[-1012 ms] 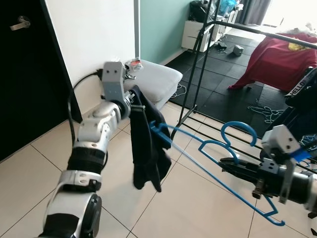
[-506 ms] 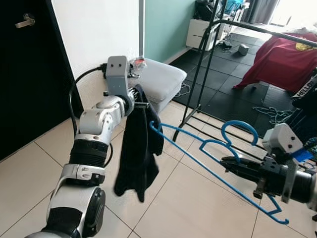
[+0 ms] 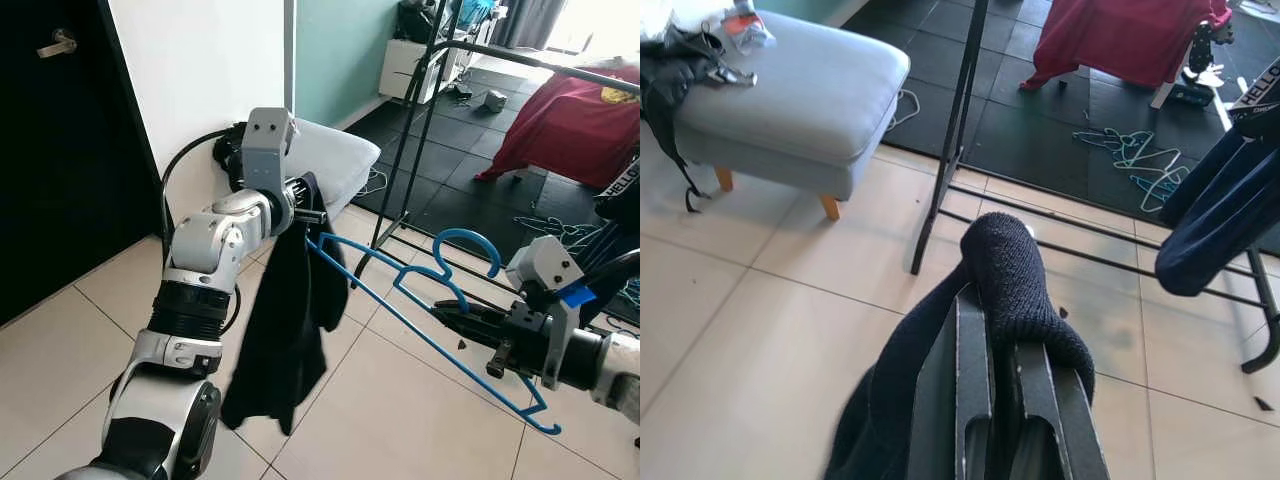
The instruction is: Hang hanger
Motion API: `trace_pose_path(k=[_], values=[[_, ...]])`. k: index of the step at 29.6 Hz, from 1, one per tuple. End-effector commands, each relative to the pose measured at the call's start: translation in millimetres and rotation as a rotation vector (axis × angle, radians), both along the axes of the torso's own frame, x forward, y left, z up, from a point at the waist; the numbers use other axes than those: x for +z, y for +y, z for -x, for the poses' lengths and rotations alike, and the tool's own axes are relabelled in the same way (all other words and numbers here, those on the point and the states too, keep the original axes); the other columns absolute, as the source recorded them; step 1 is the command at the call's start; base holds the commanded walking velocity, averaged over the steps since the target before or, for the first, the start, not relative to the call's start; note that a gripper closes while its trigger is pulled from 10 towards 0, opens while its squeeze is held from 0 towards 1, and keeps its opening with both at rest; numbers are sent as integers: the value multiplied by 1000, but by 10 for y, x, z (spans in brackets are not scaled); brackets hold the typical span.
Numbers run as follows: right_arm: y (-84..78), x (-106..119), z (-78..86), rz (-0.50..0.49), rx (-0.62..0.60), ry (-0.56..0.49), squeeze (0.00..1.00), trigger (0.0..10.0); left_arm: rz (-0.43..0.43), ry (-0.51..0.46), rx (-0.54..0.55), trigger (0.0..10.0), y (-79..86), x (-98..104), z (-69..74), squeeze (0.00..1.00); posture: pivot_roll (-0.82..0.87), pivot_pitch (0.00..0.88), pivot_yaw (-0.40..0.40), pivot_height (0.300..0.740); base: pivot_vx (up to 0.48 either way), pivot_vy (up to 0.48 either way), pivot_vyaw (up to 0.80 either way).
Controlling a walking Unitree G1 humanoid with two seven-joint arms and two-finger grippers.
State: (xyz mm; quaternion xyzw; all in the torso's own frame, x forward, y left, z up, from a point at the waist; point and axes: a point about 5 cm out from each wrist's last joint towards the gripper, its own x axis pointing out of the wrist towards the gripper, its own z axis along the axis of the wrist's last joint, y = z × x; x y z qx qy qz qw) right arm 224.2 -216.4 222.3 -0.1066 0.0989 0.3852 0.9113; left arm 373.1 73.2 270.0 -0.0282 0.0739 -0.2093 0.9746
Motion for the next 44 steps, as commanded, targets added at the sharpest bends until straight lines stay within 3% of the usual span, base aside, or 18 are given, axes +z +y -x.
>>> trace_pose_path(k=[1, 8, 17, 20, 25, 34, 44], values=[[6, 43, 77, -7, 48, 13, 0, 10000, -45, -73, 36, 10000, 25, 55, -1, 0, -53, 70, -4, 740, 0, 0, 0], [-107, 15, 217, 57, 76, 82, 0, 10000, -108, -121, 106, 10000, 110, 90, -24, 0, -61, 74, -6, 740, 0, 0, 0], [-202, 0, 383, 113, 79, 149, 0, 10000, -110, -128, 119, 10000, 136, 113, -5, 0, -60, 83, -9, 740, 0, 0, 0], [-213, 5, 393, 107, 53, 137, 0, 10000, -73, -117, 104, 10000, 109, 130, 14, 0, -67, 86, -7, 740, 0, 0, 0], [-102, -24, 211, 59, 18, 65, 0, 10000, -27, -117, 54, 10000, -47, 151, 56, 0, -58, 83, -5, 740, 0, 0, 0], [59, -68, 22, -3, 9, 42, 0, 10000, -30, -106, 52, 10000, -82, 111, 63, 0, -54, 82, -8, 740, 0, 0, 0], [2, -164, -107, 91, -123, 90, 0, 10000, -23, -111, 64, 10000, -59, 146, 72, 0, -54, 86, -12, 740, 0, 0, 0]])
